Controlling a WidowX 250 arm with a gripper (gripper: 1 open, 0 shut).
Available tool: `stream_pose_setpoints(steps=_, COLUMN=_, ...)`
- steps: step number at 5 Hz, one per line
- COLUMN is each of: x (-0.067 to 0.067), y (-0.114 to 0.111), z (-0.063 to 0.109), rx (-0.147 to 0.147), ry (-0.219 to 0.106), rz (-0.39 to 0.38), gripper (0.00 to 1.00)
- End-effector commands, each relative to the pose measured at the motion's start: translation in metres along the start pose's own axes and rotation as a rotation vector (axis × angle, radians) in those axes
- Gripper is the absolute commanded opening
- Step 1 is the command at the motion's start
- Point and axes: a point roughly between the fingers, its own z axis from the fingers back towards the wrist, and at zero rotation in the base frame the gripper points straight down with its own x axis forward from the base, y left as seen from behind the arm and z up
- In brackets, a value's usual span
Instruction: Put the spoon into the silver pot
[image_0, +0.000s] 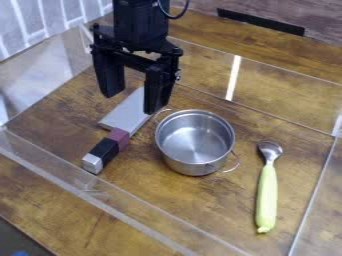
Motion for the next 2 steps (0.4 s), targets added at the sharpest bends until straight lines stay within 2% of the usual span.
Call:
stream_pose_setpoints(steps=1, x=0.005, y=0.006, z=-0.015, rx=0.002, ry=0.009, rz=0.048, gripper=1.00)
stream_pose_setpoints(steps=2, x=-0.006, y=0.022, z=-0.037, rx=0.016, ry=-0.014, rz=0.051, gripper=1.00)
